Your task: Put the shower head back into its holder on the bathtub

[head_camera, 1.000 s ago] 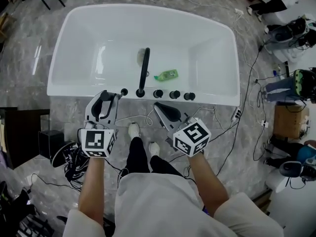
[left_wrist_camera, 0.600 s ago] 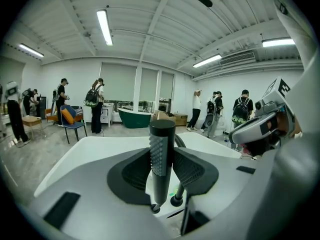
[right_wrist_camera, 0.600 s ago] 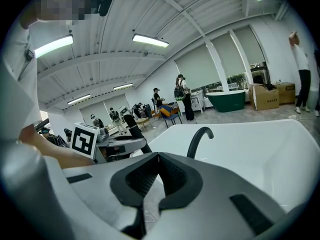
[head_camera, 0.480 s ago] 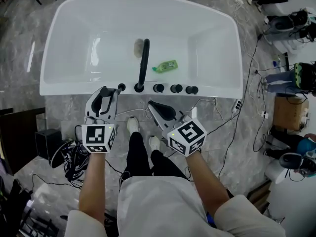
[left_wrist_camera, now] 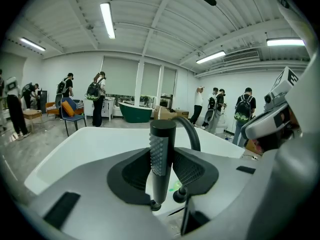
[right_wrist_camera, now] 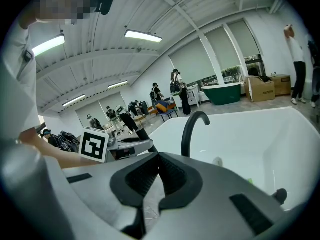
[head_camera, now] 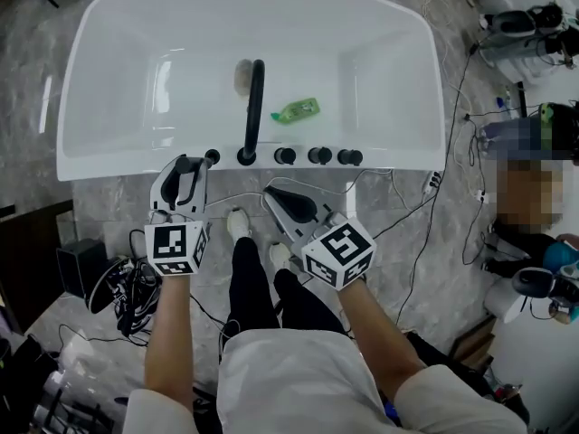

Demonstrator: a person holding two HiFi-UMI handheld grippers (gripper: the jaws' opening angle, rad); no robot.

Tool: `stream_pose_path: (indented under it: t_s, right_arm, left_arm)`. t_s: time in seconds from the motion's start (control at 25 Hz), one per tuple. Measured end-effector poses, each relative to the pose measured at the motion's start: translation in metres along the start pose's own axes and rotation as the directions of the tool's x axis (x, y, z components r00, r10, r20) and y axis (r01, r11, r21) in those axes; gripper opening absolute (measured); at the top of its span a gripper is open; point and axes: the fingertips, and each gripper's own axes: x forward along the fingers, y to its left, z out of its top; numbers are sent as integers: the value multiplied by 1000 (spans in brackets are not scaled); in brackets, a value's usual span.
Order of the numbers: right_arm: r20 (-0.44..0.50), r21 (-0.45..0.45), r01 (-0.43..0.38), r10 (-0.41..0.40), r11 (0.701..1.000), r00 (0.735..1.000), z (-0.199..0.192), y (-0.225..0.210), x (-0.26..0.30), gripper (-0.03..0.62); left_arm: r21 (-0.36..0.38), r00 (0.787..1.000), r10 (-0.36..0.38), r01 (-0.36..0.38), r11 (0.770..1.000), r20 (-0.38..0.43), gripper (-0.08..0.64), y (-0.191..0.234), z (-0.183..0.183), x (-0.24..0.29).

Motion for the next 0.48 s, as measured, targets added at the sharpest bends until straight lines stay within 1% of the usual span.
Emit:
stream_pose_path:
  t_s: [0.28, 0.48]
  right_arm:
    - [-20, 4, 3, -3, 1000, 1000, -8, -10, 7, 16]
    - [-31, 8, -6, 6, 1000, 1000, -13, -9, 14, 16]
  left_arm:
    - [1, 1000, -2, 2, 1000, -14, 140, 5, -16, 21]
    - [-8, 999, 6, -6, 1000, -32, 140, 11, -33, 33]
